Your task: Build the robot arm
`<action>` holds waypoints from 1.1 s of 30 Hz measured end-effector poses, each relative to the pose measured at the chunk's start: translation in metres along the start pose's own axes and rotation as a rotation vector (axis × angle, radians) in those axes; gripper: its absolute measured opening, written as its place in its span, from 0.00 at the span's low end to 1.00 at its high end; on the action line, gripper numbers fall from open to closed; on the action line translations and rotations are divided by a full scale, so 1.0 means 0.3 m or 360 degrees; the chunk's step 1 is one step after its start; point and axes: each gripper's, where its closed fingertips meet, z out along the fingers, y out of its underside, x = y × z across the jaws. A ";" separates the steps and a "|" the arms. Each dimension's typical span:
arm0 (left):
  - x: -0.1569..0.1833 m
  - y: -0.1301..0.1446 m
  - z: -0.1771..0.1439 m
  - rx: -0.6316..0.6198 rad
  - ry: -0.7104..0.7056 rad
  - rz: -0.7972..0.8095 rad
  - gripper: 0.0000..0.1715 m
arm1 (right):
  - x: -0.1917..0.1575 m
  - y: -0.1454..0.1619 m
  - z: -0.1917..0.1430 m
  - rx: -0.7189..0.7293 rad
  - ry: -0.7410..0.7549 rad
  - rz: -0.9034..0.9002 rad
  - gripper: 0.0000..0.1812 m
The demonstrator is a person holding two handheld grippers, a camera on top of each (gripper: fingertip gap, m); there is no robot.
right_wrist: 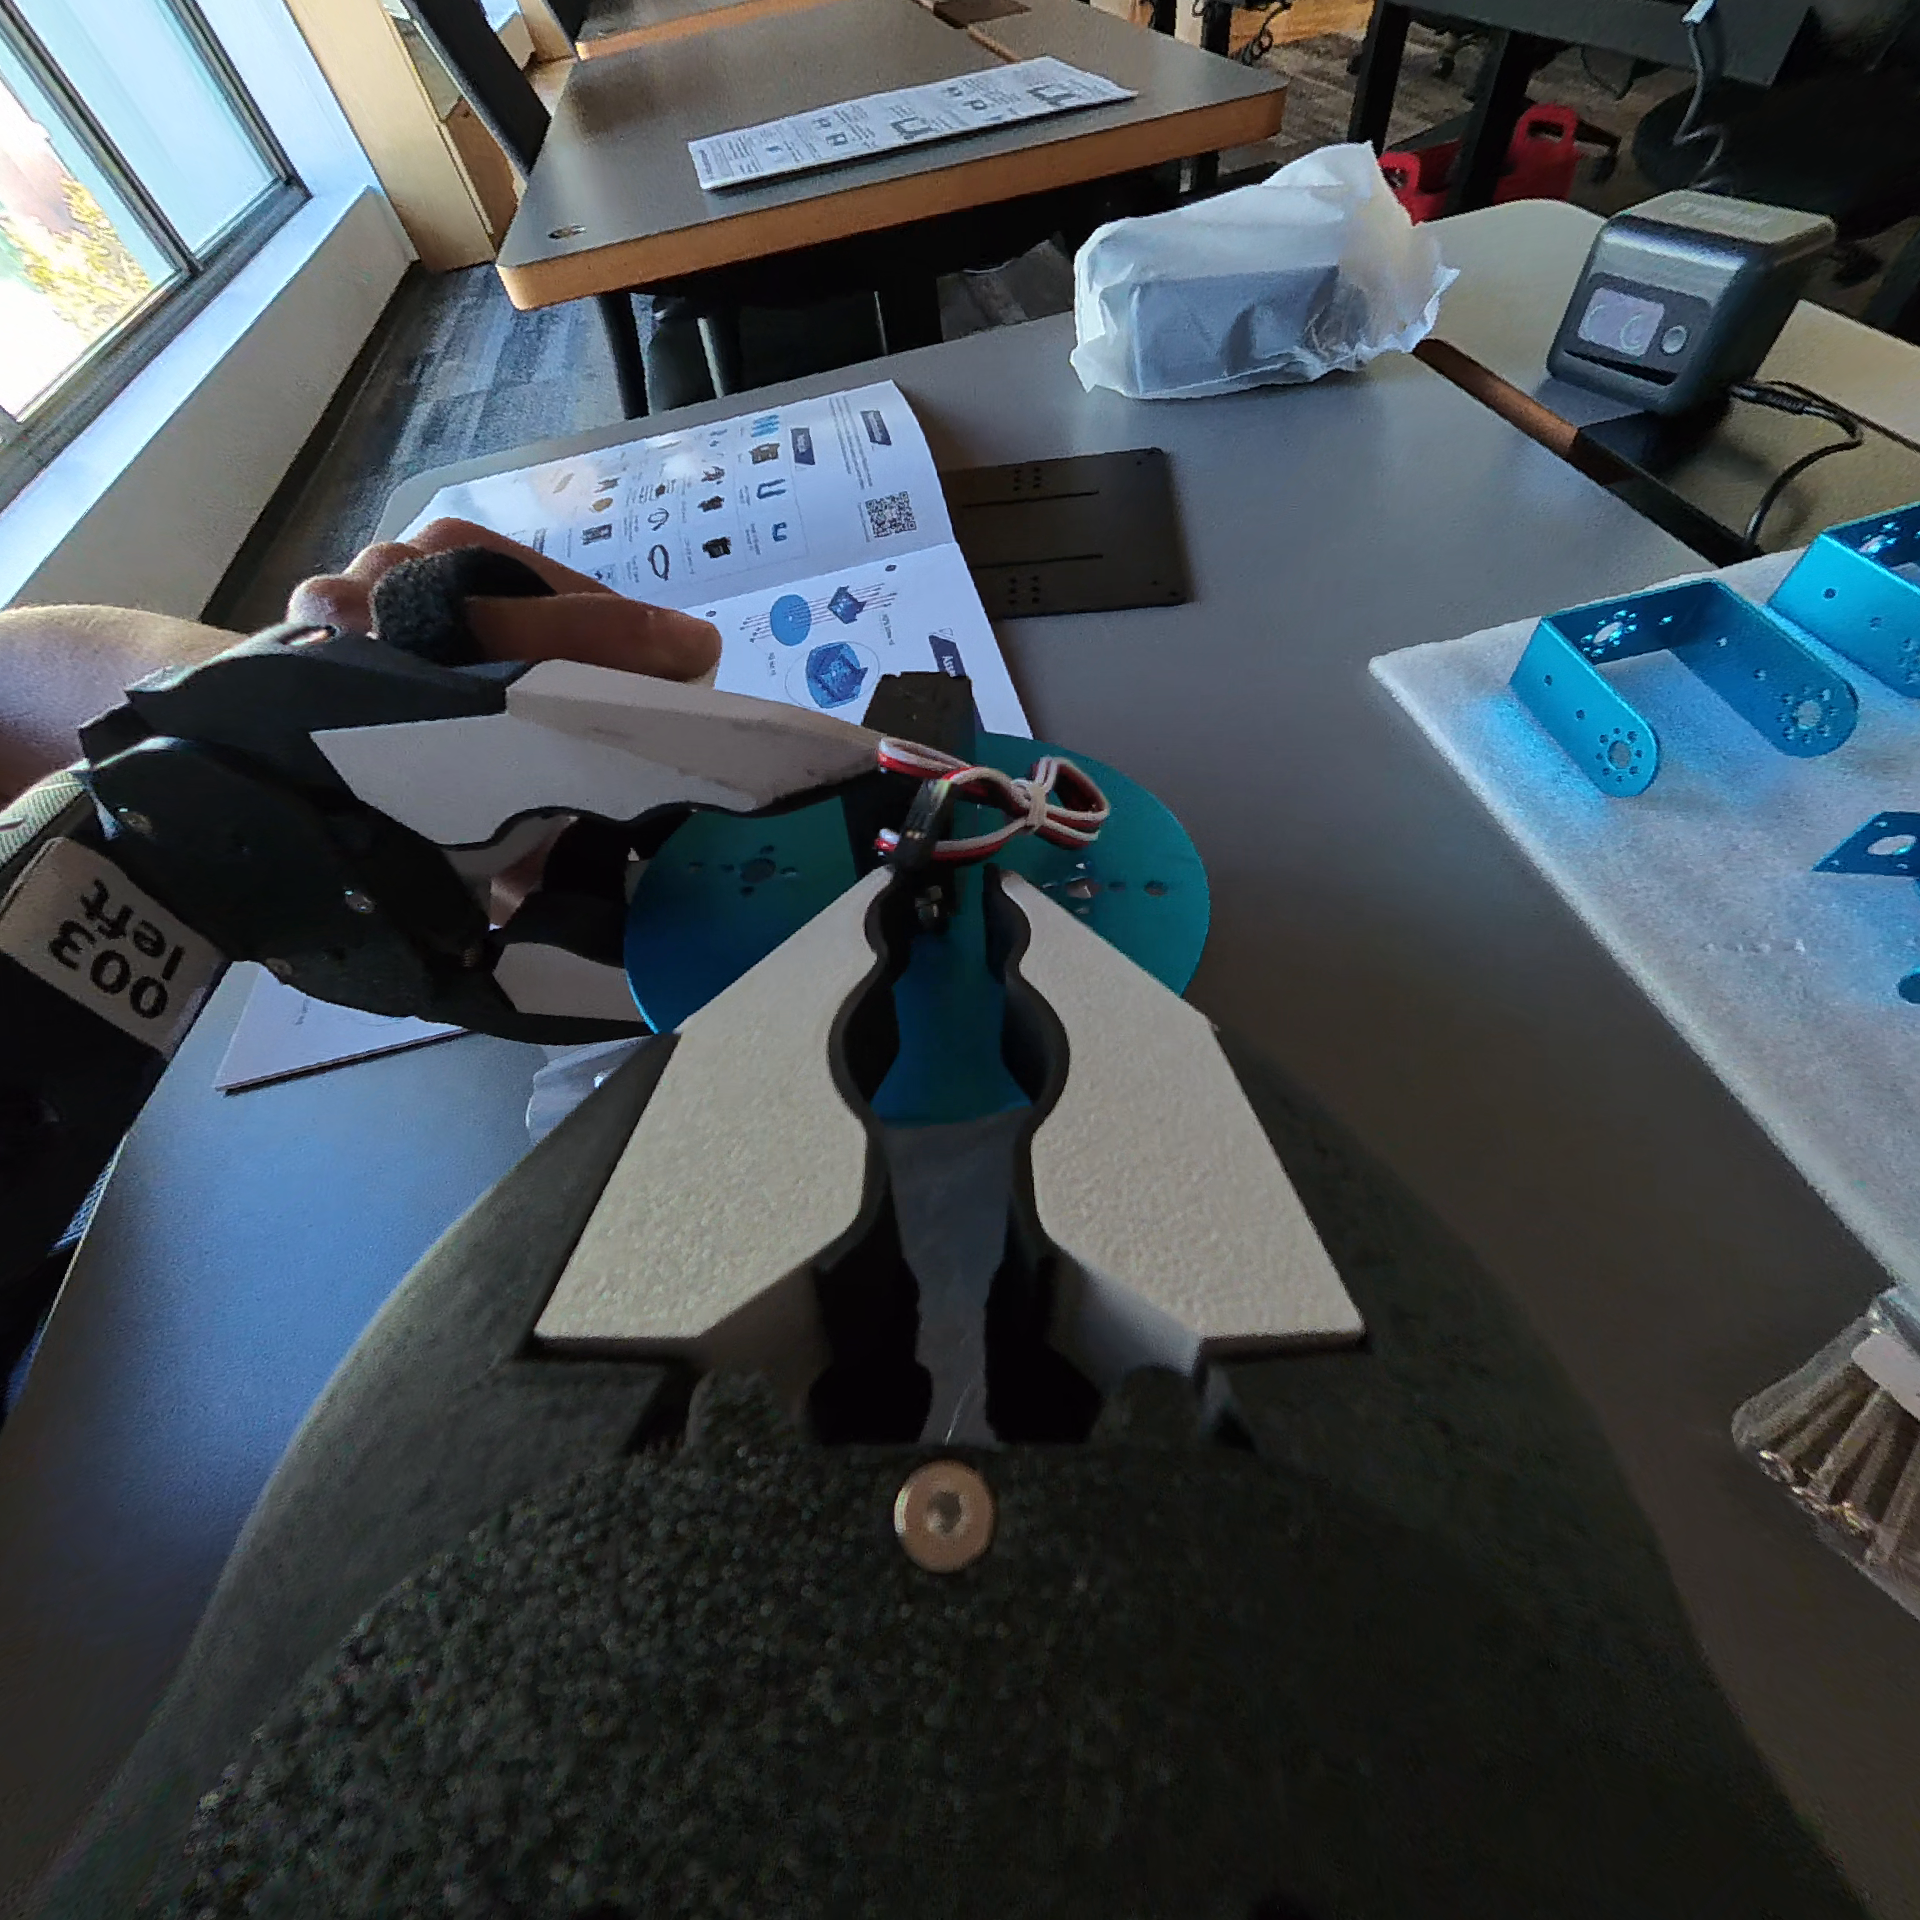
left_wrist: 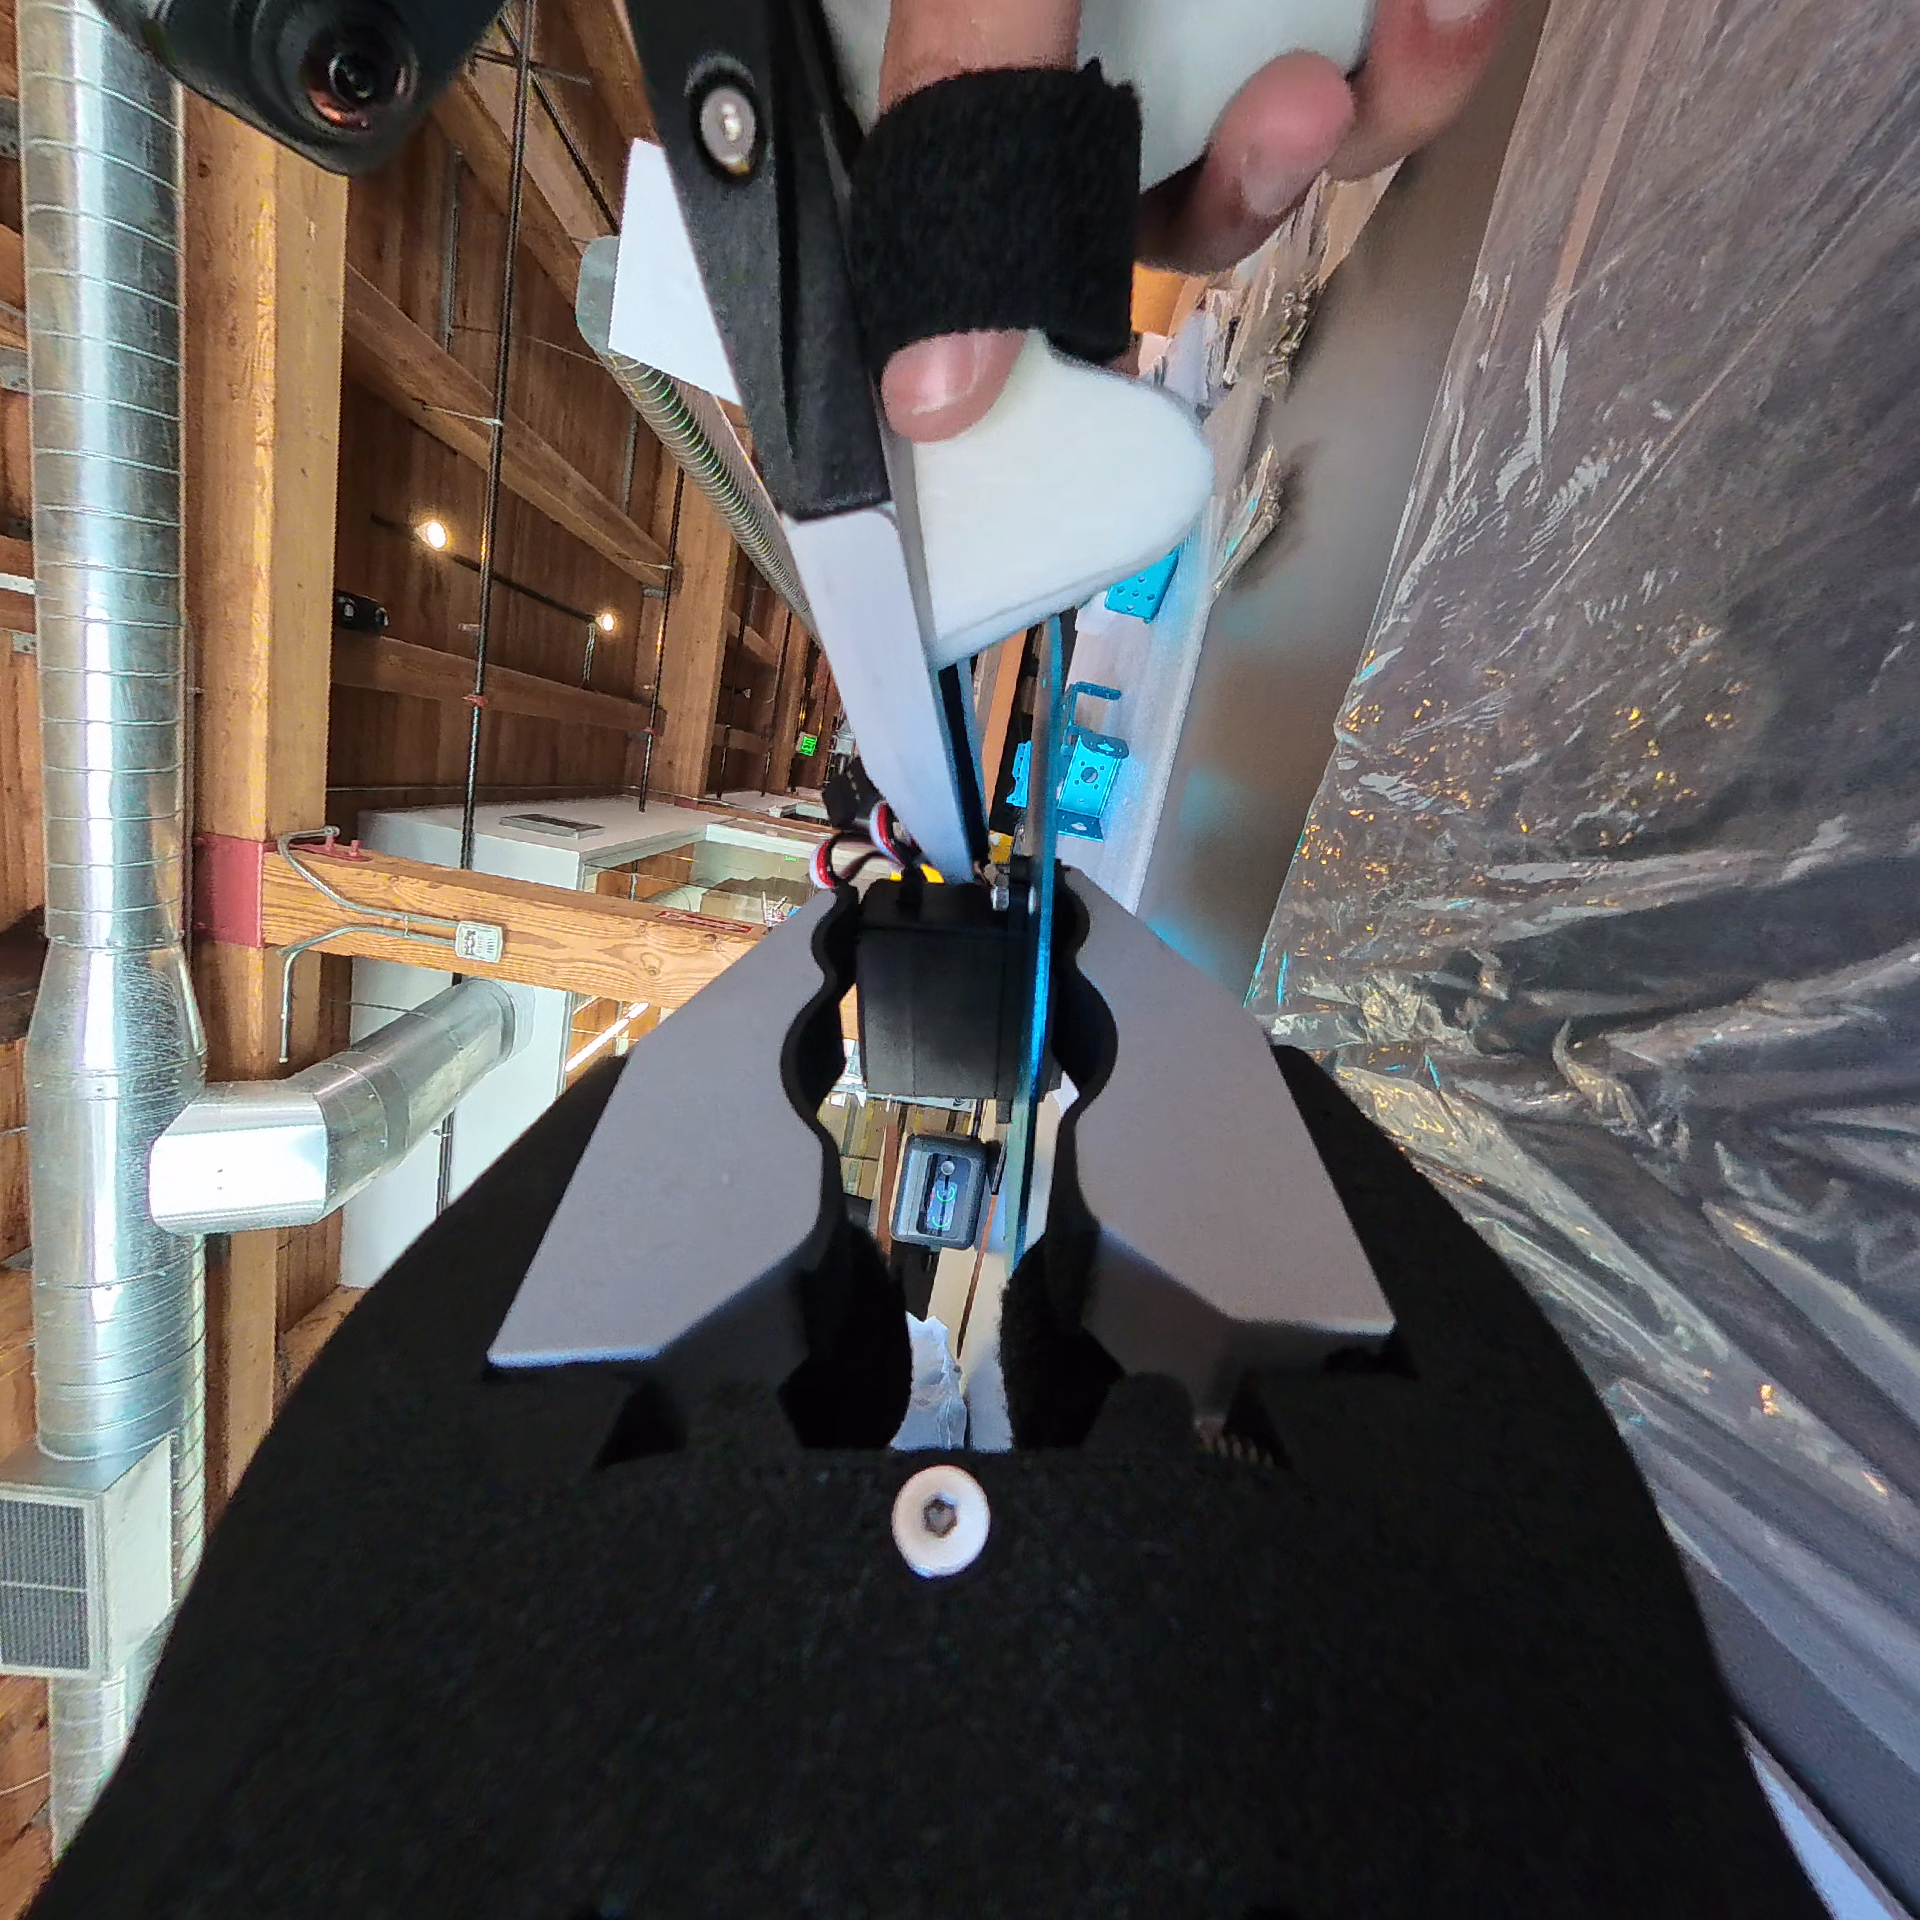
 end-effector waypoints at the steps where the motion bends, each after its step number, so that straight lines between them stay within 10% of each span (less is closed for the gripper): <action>1: 0.000 0.000 0.000 -0.0002 0.0001 -0.0002 0.21 | 0.005 -0.001 -0.001 -0.0001 0.0024 -0.0005 0.06; 33: 0.002 0.000 -0.001 -0.0002 0.0004 0.0004 0.20 | 0.017 0.011 -0.002 -0.0049 0.0101 -0.0024 0.07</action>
